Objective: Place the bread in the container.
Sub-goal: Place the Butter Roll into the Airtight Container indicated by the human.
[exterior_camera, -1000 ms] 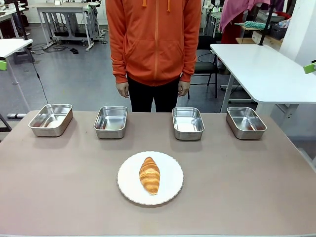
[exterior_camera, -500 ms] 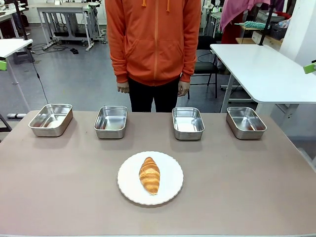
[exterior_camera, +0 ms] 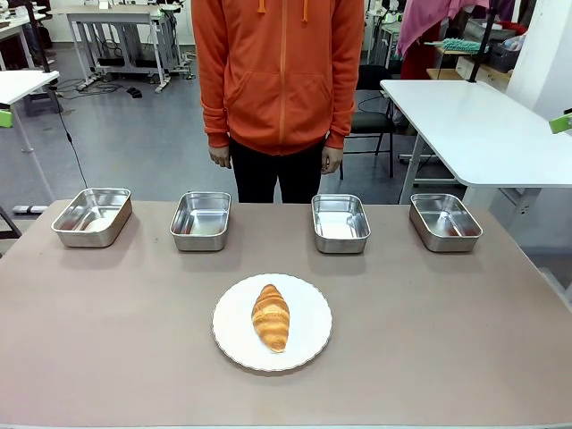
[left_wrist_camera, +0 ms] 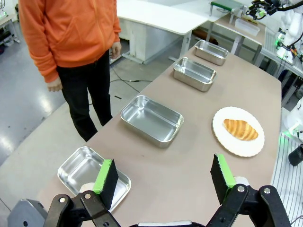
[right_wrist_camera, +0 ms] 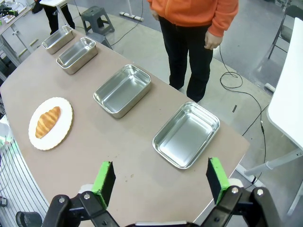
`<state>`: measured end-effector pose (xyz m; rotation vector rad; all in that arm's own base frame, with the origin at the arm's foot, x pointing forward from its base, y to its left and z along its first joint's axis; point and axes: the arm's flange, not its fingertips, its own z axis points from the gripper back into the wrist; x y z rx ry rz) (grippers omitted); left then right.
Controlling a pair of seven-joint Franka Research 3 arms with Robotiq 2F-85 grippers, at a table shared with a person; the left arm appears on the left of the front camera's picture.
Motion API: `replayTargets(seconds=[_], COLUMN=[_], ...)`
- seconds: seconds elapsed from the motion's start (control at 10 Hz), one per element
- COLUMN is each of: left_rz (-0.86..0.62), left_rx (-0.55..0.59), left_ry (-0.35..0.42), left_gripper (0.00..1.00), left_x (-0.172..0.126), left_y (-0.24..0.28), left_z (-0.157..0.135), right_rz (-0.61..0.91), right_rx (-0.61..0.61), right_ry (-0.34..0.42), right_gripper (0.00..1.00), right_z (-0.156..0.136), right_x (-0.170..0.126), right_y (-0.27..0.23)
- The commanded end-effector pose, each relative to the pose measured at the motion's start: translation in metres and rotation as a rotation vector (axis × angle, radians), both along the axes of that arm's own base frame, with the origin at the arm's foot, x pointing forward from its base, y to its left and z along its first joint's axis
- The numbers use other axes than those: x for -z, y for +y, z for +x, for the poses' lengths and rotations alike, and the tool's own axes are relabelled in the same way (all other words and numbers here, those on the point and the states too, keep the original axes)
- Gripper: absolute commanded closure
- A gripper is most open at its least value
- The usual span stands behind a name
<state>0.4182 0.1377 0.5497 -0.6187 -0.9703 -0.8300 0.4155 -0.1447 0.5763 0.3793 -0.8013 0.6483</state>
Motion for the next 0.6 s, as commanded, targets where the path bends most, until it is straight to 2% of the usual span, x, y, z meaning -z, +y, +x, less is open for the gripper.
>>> replayTargets(seconds=[0.0,0.5], left_rz=[0.0,0.0], left_rx=[0.007,0.007], left_ry=[-0.008,-0.008], left_gripper=[0.0,0.0], left_x=[-0.0002,-0.0002], left_y=[-0.0003,-0.0003], left_z=[-0.0005,-0.0005], right_rz=[0.019,0.019], right_rx=[-0.007,-0.007], right_ry=[-0.014,-0.014], right_gripper=[0.0,0.0], right_z=[0.0009,0.0009], right_x=[-0.0001,-0.0001], right_y=[0.0007,0.0007])
